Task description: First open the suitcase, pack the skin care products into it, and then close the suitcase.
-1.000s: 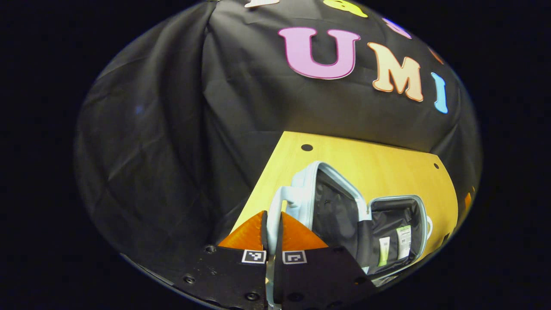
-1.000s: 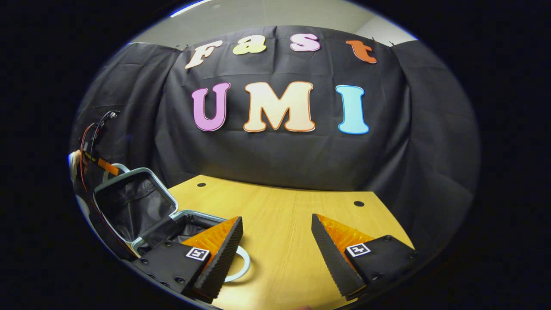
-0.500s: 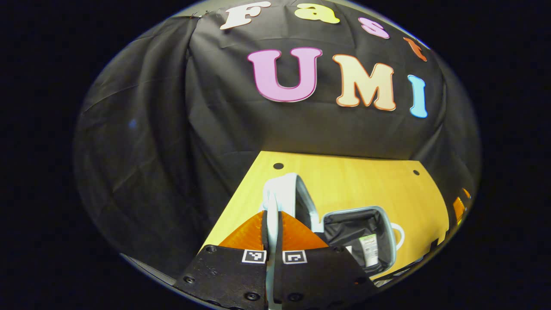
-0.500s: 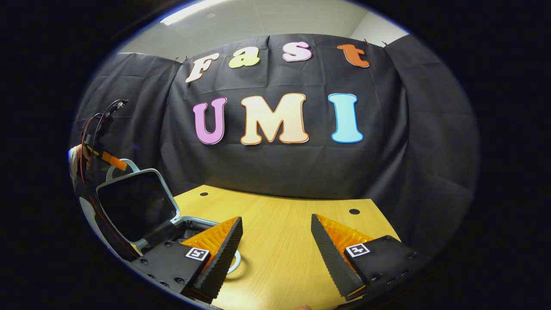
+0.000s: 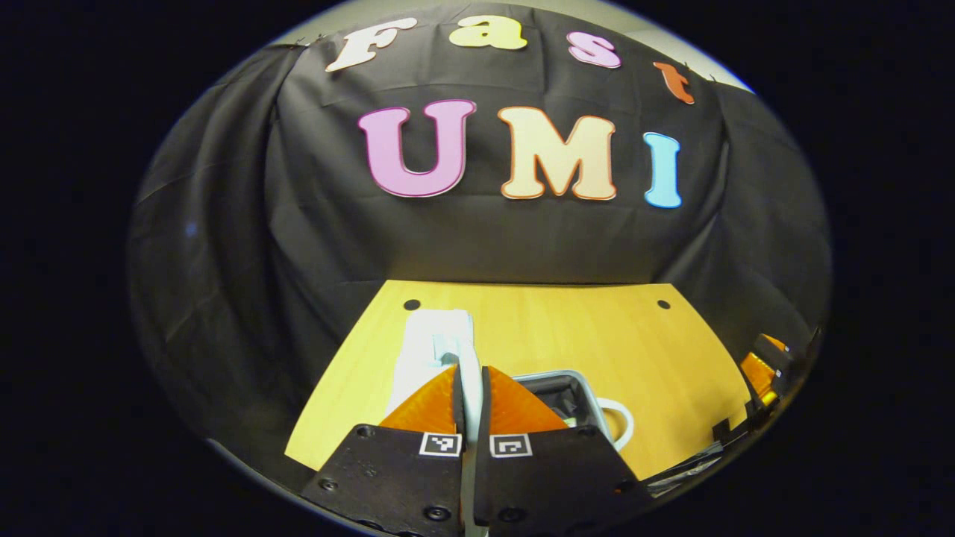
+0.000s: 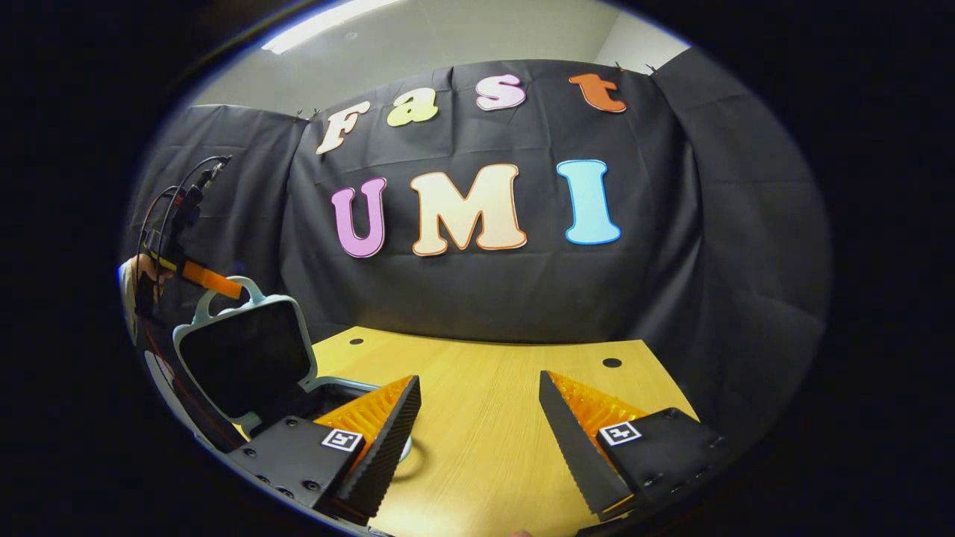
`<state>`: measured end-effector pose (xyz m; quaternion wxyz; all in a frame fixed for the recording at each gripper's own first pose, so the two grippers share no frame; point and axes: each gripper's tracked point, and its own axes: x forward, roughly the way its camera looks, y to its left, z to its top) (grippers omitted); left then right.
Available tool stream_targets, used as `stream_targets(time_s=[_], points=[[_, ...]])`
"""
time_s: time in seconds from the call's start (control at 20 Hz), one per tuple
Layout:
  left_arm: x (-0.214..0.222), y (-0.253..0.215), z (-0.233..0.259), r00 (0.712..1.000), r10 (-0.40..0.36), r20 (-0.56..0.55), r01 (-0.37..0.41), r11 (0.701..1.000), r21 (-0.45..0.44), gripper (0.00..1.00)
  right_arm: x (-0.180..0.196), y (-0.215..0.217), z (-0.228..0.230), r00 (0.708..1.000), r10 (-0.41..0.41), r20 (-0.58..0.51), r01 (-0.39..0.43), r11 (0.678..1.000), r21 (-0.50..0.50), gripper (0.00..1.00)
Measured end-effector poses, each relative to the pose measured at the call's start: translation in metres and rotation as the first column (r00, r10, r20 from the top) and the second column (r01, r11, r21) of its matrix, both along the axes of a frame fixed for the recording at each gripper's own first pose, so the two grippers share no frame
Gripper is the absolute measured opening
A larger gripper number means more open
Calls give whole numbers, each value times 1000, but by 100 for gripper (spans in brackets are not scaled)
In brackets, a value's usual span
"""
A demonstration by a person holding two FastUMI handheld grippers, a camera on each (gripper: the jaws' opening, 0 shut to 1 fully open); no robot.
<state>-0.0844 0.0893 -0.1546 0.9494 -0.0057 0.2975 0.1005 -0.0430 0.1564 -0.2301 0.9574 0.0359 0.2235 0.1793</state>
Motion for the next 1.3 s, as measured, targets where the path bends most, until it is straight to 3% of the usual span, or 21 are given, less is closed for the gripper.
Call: stream_targets(time_s=[0.2,0.5,0.85,1.15,1.2,1.25,1.3], points=[[21,-47,-14,998,-68,4,68,998,-5,0,-1,-17,4,1000,-15,-4,15,1000,-2,99],[33,-127,-55,983,-184,-3,182,974,-134,4,-6,-47,10,999,-33,-3,33,999,-32,99],[43,-176,-111,972,-228,-50,211,951,-225,6,-11,-82,28,995,-94,33,96,993,-68,99],[47,-187,-124,976,-206,-69,192,967,-168,33,-15,-100,34,992,-115,54,119,991,-63,99],[47,-192,-120,979,-197,-57,185,969,-163,45,-14,-102,38,991,-116,59,119,992,-50,99],[48,-195,-114,983,-180,-36,173,975,-141,44,-13,-103,44,991,-116,68,119,992,-32,99],[50,-198,-107,986,-167,-6,165,980,-108,64,-9,-103,52,990,-113,81,114,993,-10,98]])
